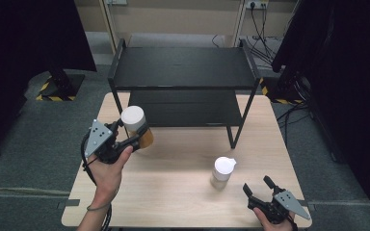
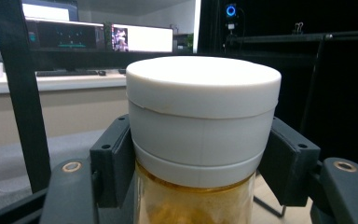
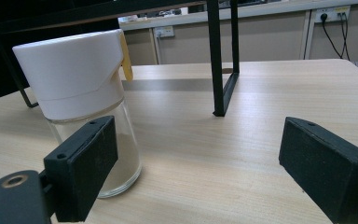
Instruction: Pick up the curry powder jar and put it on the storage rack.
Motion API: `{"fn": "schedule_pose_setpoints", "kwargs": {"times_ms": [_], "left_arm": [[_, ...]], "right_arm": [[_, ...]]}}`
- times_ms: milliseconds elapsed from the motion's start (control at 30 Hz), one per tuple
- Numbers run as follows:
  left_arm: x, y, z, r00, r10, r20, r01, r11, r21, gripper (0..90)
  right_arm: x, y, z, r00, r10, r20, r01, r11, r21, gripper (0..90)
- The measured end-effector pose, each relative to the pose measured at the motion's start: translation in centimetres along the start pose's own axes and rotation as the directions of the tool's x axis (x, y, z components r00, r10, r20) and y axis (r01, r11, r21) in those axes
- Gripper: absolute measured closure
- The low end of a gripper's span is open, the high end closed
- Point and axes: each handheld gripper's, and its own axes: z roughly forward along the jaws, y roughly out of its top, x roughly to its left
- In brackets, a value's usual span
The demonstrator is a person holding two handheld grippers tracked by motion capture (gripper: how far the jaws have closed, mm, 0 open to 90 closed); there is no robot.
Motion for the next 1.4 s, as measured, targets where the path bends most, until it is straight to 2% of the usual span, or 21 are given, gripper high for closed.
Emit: {"fn": "schedule_pose_setpoints", "kwargs": {"times_ms": [233, 433, 700, 1000, 1400], "left_arm": [[-0.3, 3.4, 0.5, 0.9997, 0.017, -0.02, -0.018, 0.9996, -0.022, 34.2], [-0.6, 5.4, 0.8, 0.9994, 0.017, -0.029, -0.018, 0.999, -0.041, 34.2], [-0.7, 7.2, 1.2, 0.9993, 0.024, -0.03, -0.026, 0.9983, -0.051, 34.2], [-0.4, 9.1, 2.2, 0.9982, 0.027, -0.053, -0.03, 0.9978, -0.06, 34.2], [0.2, 11.1, 4.4, 0.9968, 0.002, -0.08, -0.007, 0.9985, -0.055, 34.2]], "right_arm": [[0.0, 0.0, 0.0, 1.0, 0.0, 0.001, 0.0, 1.0, 0.001, 11.8], [0.0, 0.0, 0.0, 1.0, 0.003, -0.001, -0.003, 1.0, 0.0, 11.9], [0.0, 0.0, 0.0, 1.0, 0.0, 0.0, 0.0, 1.0, 0.0, 11.8], [0.0, -0.1, 0.0, 1.0, -0.008, -0.002, 0.008, 1.0, -0.004, 11.8], [0.0, 0.0, 0.0, 1.0, -0.003, -0.003, 0.003, 1.0, -0.002, 11.8]]}}
